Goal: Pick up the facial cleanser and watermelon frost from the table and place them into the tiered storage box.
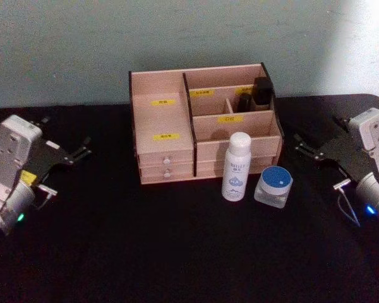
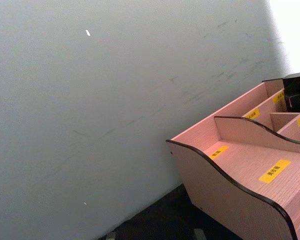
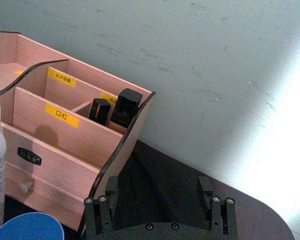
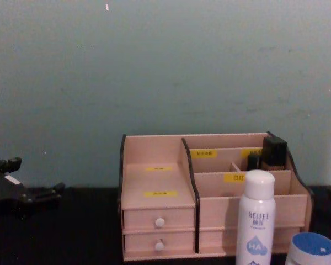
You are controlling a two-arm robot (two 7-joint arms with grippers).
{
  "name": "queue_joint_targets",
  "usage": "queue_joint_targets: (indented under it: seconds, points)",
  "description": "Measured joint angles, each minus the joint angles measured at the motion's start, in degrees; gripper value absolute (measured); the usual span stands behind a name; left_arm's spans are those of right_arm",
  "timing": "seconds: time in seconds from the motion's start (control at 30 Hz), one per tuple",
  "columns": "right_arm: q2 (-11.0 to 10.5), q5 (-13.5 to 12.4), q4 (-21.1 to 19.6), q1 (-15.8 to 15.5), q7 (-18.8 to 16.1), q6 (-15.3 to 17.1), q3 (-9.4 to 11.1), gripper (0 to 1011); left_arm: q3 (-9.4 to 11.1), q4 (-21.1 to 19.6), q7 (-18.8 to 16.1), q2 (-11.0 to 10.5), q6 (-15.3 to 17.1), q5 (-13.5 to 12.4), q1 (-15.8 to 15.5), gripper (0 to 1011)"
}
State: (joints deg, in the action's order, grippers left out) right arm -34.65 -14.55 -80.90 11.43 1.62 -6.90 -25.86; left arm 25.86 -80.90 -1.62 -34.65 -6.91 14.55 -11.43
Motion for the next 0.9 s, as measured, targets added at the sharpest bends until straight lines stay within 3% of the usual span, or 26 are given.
queue_joint_targets:
  seconds: [0.9]
  points:
    - [0.00, 0.00, 0.00, 0.00, 0.00, 0.00, 0.00, 1003, 0.00, 0.00, 0.00, 0.00, 0.00, 0.00, 0.00, 1001]
